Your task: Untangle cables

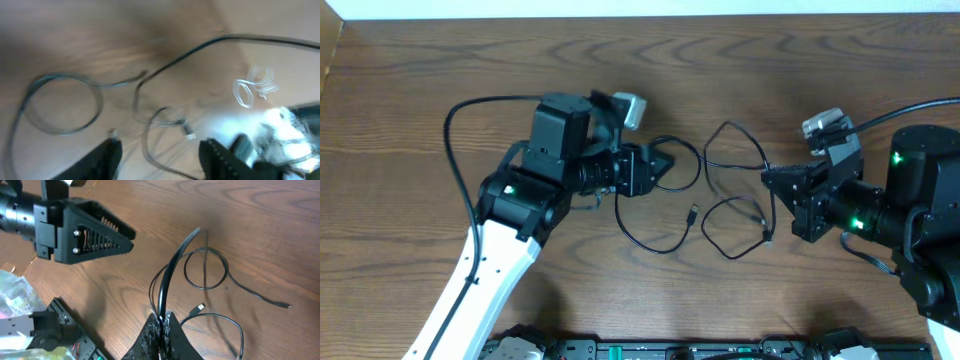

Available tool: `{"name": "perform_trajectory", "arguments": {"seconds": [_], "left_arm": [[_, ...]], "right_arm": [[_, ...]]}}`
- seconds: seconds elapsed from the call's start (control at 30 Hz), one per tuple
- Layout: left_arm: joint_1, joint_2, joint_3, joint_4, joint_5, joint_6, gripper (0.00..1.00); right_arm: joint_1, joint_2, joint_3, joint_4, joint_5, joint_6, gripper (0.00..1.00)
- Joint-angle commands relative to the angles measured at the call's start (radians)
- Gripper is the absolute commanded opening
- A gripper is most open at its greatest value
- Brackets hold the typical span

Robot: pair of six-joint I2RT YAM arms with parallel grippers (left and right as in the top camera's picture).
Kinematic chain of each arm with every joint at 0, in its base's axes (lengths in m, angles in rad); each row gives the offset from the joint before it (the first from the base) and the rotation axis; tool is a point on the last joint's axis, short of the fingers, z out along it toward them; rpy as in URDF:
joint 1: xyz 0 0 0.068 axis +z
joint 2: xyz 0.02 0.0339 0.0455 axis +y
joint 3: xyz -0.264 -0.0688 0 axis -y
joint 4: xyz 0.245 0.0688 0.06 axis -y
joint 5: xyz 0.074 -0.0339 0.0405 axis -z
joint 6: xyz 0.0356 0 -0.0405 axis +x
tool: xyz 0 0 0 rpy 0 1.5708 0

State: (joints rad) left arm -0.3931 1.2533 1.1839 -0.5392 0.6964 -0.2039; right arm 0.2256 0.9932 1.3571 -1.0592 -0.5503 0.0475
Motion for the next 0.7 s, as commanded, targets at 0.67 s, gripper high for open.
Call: {"name": "perform_trajectory", "arguments": {"seconds": [0.67], "left_arm": [[0.003, 0.345, -0.005, 0.325, 0.758, 0.368, 0.57]], "right_arm": [[-0.006, 0.000, 0.018, 0.005, -0.093, -0.012, 0.01]]}}
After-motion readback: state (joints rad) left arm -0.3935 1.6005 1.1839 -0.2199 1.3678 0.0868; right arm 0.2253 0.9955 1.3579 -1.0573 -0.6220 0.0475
